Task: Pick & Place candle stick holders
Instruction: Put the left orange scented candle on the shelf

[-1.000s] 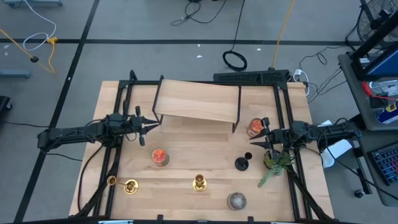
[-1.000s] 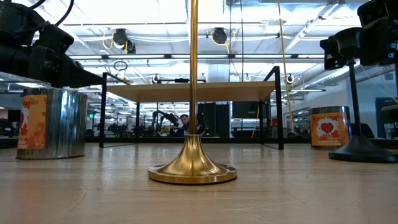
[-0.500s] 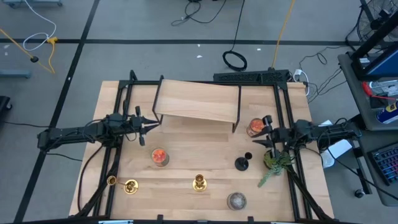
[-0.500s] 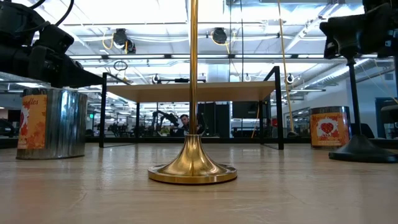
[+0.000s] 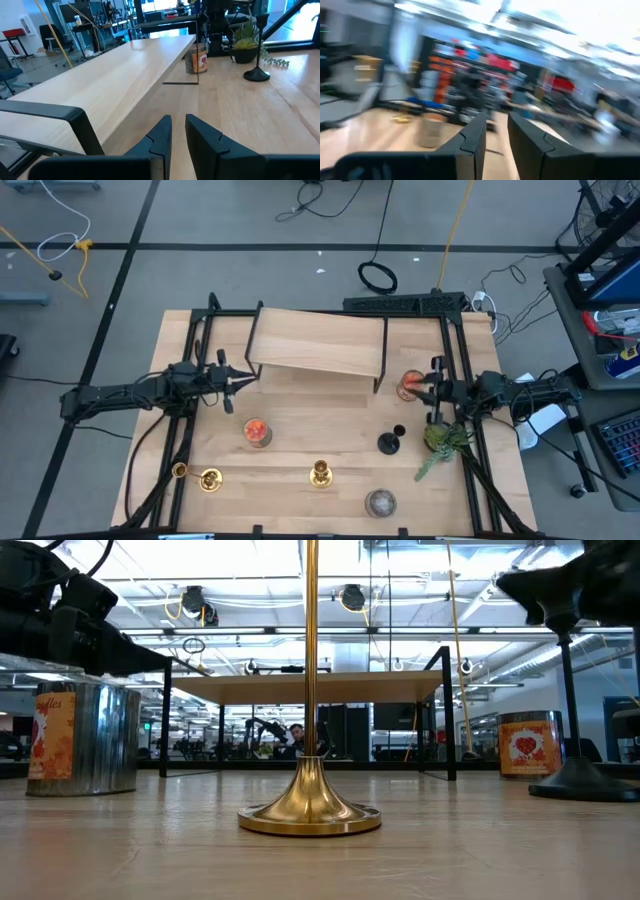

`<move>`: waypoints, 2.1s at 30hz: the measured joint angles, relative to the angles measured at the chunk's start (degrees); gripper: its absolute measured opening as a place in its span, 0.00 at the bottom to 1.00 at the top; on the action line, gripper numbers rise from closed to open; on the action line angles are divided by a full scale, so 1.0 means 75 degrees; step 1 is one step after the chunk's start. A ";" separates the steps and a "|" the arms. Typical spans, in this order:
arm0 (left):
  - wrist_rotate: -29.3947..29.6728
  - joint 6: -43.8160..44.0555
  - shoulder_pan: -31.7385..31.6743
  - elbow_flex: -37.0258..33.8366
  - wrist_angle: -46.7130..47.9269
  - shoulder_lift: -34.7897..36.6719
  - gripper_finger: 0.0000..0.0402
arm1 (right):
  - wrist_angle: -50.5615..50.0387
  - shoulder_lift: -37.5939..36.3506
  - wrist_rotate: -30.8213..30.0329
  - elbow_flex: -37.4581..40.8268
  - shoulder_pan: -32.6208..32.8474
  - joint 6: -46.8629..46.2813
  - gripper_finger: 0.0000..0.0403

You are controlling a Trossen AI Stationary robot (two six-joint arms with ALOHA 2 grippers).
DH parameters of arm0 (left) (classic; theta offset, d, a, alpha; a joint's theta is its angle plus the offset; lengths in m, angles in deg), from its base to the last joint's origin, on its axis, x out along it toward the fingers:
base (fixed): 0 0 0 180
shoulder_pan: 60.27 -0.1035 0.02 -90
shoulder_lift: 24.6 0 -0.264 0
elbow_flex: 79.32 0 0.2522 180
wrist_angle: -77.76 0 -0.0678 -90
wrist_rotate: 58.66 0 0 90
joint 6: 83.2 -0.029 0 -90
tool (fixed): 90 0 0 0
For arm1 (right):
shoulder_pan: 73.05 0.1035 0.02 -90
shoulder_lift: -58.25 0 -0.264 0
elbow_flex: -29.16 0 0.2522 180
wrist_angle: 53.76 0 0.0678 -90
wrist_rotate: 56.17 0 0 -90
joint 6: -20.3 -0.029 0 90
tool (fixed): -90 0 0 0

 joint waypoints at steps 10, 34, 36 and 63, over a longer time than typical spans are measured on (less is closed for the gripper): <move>0.0001 0.0995 0.0000 0.0000 -0.0541 0.0000 0.15 | -0.0482 -0.0003 -0.1015 0.0000 -0.0003 -0.0317 0.19; 0.0449 0.2742 0.2140 0.4772 0.4951 -0.3563 0.15 | -0.0473 0.0000 -0.1015 0.0000 -0.0003 -0.0320 0.19; 0.0201 0.2382 0.2549 0.4994 0.4940 -0.4112 0.15 | -0.0476 0.0000 -0.1015 0.0000 -0.0003 -0.0320 0.19; 0.0257 0.3718 0.5108 0.5071 0.5007 -0.6844 0.39 | -0.0746 -0.0003 -0.0998 0.0000 -0.0003 -0.0670 0.19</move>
